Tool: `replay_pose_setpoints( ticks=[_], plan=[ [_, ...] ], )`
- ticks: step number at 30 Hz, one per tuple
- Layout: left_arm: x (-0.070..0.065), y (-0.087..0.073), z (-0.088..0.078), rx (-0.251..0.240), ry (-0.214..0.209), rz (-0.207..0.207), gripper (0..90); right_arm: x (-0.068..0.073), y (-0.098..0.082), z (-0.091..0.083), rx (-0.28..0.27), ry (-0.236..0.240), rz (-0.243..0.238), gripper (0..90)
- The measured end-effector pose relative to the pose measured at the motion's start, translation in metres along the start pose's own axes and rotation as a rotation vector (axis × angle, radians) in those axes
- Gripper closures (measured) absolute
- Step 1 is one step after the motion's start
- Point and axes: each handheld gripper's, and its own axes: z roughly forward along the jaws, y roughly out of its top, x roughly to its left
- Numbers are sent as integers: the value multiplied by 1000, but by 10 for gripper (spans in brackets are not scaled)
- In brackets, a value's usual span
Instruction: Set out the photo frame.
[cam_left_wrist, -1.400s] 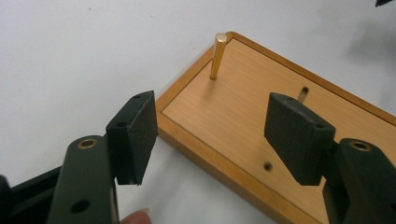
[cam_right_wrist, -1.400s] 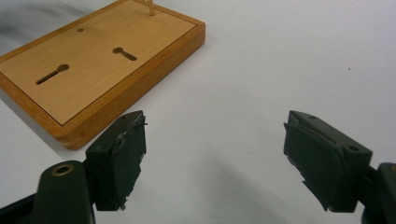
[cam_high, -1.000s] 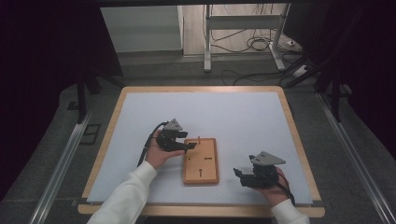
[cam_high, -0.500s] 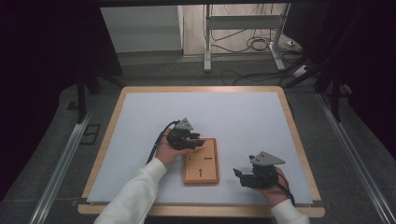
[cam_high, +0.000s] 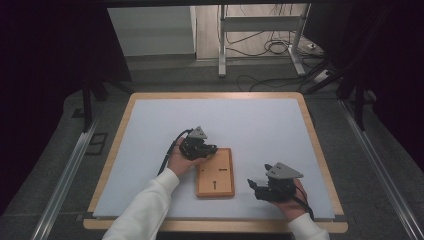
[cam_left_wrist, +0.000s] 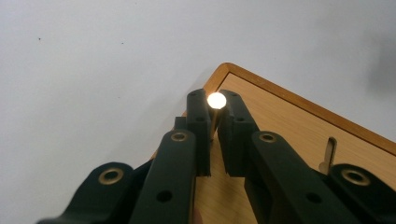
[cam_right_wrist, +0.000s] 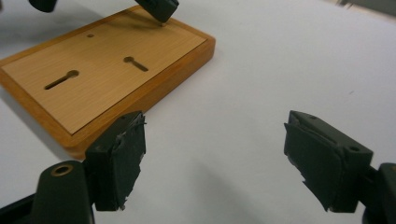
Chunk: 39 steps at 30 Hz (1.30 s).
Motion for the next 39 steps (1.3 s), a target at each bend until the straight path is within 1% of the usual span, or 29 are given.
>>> replay_pose_setpoints(
  ticks=[2, 4, 6, 7, 8, 9, 10, 11, 12, 13, 15, 16, 18, 21, 22, 23, 25, 26, 27, 28, 30, 32, 35, 36, 37, 38, 39],
  plan=[
    [0, 0, 0, 4, -3, -5, 838, 4, 3, -1, 9, 9, -38, 188],
    [1, 0, 0, -2, -15, -26, 838, 8, 5, -1, 18, 20, -63, 178],
    [4, 0, 0, 7, -26, -22, 837, 12, 6, 0, 30, 32, -87, 172],
    [4, 1, 0, 8, -33, -32, 836, 14, 7, 0, 31, 39, -103, 169],
    [5, 1, 0, 14, -39, -34, 835, 18, 8, 0, 32, 39, -114, 166],
    [5, 2, 0, 11, -42, -46, 835, 21, 9, 0, 28, 34, -134, 164],
    [6, 3, 0, 25, -42, -34, 835, 25, 11, -1, 17, 25, -152, 158],
    [5, 4, 0, 24, -44, -44, 835, 28, 13, -1, 14, 23, -167, 149],
    [5, 4, 0, 24, -44, -44, 835, 28, 13, -1, 14, 23, -167, 149],
    [7, 4, 0, 29, -51, -52, 835, 36, 18, 0, 6, 27, -193, 143],
    [9, 5, 0, 30, -63, -58, 835, 42, 20, 2, 10, 40, -213, 134],
    [10, 5, 1, 29, -69, -69, 835, 45, 20, 4, 17, 48, -222, 129],
    [11, 5, 0, 34, -75, -74, 836, 52, 21, 10, 34, 60, -243, 118],
    [13, 6, 1, 39, -88, -83, 837, 61, 21, 16, 49, 62, -283, 109],
    [13, 6, 1, 39, -88, -83, 836, 61, 21, 16, 49, 62, -283, 109],
    [17, 6, 1, 42, -102, -93, 836, 68, 22, 22, 61, 74, -321, 104],
    [19, 6, 1, 38, -117, -108, 835, 74, 22, 26, 71, 76, -349, 101],
    [19, 6, 1, 38, -117, -108, 835, 74, 22, 26, 71, 76, -349, 101],
    [21, 6, 1, 39, -133, -118, 833, 80, 21, 31, 76, 65, -378, 95],
    [22, 7, 1, 43, -134, -114, 834, 83, 21, 33, 83, 58, -385, 94],
    [23, 9, 2, 54, -138, -116, 835, 87, 20, 38, 95, 48, -415, 93],
    [23, 9, 2, 58, -141, -118, 835, 89, 20, 41, 101, 41, -426, 92],
    [26, 11, 2, 69, -156, -132, 836, 91, 20, 46, 109, 14, -448, 92],
    [27, 11, 2, 69, -159, -135, 836, 91, 20, 47, 105, -2, -453, 92],
    [27, 11, 3, 69, -163, -139, 835, 91, 20, 47, 102, -15, -452, 92],
    [27, 11, 3, 69, -163, -139, 835, 91, 20, 47, 102, -15, -452, 92],
    [28, 11, 3, 70, -166, -139, 835, 91, 20, 50, 112, -29, -456, 93]
  ],
)
